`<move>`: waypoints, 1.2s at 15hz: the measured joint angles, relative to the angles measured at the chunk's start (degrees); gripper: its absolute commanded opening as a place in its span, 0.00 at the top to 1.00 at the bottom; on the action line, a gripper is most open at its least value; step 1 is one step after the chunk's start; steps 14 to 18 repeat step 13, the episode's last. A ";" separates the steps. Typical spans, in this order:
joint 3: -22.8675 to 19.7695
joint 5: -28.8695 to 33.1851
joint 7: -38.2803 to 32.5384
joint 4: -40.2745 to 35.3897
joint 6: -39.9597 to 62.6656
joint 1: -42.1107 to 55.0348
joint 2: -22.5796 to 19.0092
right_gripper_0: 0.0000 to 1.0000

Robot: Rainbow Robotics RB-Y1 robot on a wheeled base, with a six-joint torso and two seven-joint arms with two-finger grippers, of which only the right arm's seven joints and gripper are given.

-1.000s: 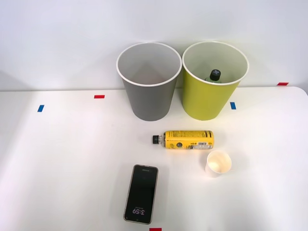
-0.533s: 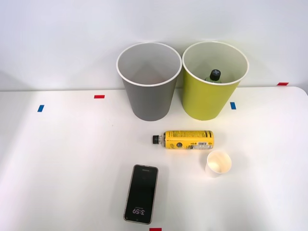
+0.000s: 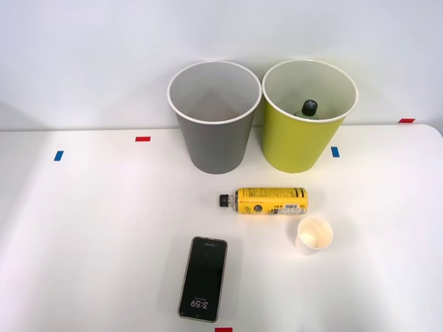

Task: Put cans in the gray bin, plastic bottles in the light green bin

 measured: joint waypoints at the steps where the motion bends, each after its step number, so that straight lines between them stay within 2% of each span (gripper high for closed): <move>1: 0.00 0.00 0.00 0.00 0.00 0.00 0.00 0.00; 18: 0.00 0.00 0.00 0.00 0.00 0.00 0.00 0.00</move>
